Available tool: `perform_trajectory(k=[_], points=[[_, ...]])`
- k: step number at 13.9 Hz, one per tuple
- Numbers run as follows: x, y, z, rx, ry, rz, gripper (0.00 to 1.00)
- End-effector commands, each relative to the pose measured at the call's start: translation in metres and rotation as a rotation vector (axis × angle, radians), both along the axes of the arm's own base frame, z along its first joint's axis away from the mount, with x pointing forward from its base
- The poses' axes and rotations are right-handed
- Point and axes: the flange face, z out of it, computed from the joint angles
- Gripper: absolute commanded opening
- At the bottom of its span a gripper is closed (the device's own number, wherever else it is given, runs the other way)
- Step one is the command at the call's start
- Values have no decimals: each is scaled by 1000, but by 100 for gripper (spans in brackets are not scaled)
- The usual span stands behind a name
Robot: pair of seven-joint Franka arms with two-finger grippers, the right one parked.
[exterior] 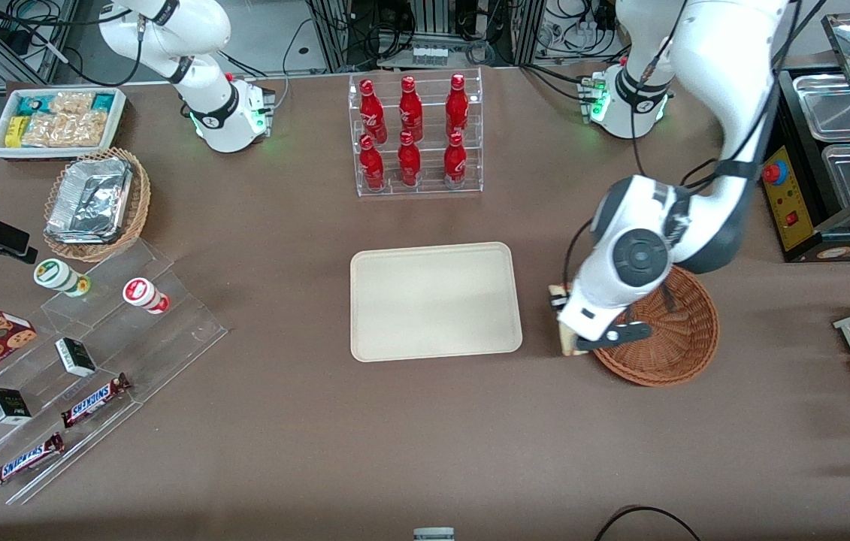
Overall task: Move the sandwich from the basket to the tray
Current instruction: 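Lift the sandwich and carry it with the left gripper over the tray, then lower the sandwich onto the tray and open the left gripper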
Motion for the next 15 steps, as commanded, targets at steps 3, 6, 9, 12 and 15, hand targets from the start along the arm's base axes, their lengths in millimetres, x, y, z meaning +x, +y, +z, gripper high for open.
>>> perform_trajectory(k=[3, 6, 9, 12, 15], points=[[-5, -105, -9, -33, -8, 29, 0], [-31, -162, -20, -20, -12, 42, 0], [-52, -196, -28, -9, -13, 46, 0], [-69, -215, -42, 7, -5, 43, 0], [-70, -228, -53, 22, -13, 37, 0]])
